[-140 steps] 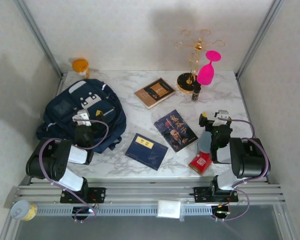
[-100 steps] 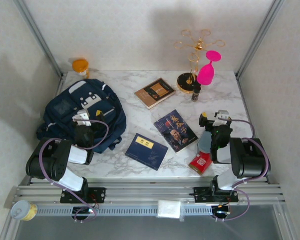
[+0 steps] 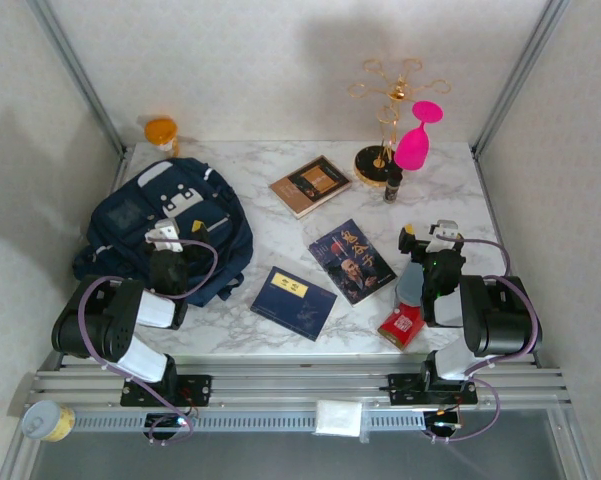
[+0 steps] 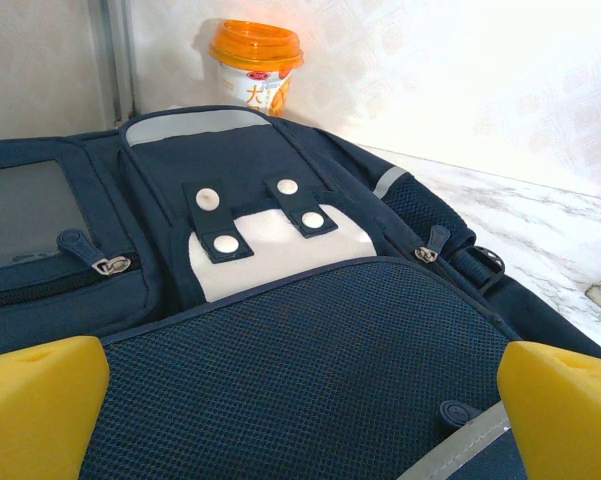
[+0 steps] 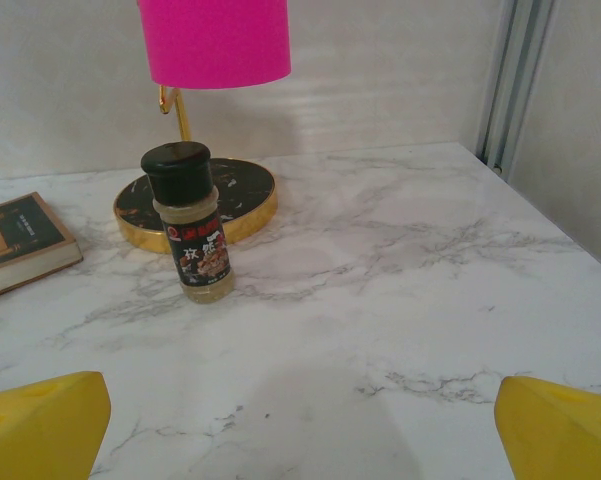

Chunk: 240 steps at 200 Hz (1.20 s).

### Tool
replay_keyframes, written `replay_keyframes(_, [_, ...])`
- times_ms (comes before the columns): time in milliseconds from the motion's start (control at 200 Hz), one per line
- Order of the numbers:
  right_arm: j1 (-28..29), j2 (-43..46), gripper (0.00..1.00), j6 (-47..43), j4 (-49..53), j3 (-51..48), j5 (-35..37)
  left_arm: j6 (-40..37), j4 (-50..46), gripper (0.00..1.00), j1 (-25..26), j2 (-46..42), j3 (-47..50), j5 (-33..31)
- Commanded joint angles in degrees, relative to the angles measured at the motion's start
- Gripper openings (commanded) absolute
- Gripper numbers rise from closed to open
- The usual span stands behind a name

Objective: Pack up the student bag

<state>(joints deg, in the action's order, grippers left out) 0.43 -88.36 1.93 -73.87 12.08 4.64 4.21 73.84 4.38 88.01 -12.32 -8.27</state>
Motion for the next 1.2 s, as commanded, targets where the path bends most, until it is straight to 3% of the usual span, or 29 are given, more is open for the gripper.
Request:
replay_keyframes(0, [0.4, -0.3, 0.99, -0.4, -0.7, 0.2, -0.2, -0.9, 0.5, 0.99, -0.6, 0.3, -0.6, 1.1])
replay_keyframes(546, [0.5, 2.1, 0.99, -0.1, 0.5, 0.0, 0.7, -0.1, 0.0, 0.99, -0.5, -1.7, -0.2, -1.0])
replay_keyframes(681, [0.5, 8.8, 0.99, 2.7, 12.8, 3.2, 5.3, 0.2, -9.8, 0.99, -0.5, -10.0, -1.5, -1.1])
replay_keyframes(781, [0.1, 13.7, 0.99, 8.2, 28.3, 9.4, 7.3, 2.2, -17.0, 0.99, -0.5, -17.6, -2.5, -2.0])
replay_keyframes(896, [-0.2, 18.1, 0.99, 13.3, 38.1, 13.1, 4.0, 11.5, -26.8, 0.99, -0.6, -26.7, -4.4, -3.6])
replay_keyframes(1006, [-0.3, 21.0, 0.99, 24.7, 48.4, 15.5, 1.7, 23.8, -40.8, 0.99, -0.8, -32.8, -8.5, -5.8])
replay_keyframes(1121, [-0.8, 19.8, 0.99, 31.3, 51.6, 15.8, -12.7, 30.0, -46.8, 0.99, -0.9, -36.9, -8.1, -7.0])
replay_keyframes(1196, [-0.7, 18.3, 0.99, 32.9, 56.1, 18.1, -16.7, 33.6, -48.7, 0.99, -1.5, -39.2, -6.8, -5.2])
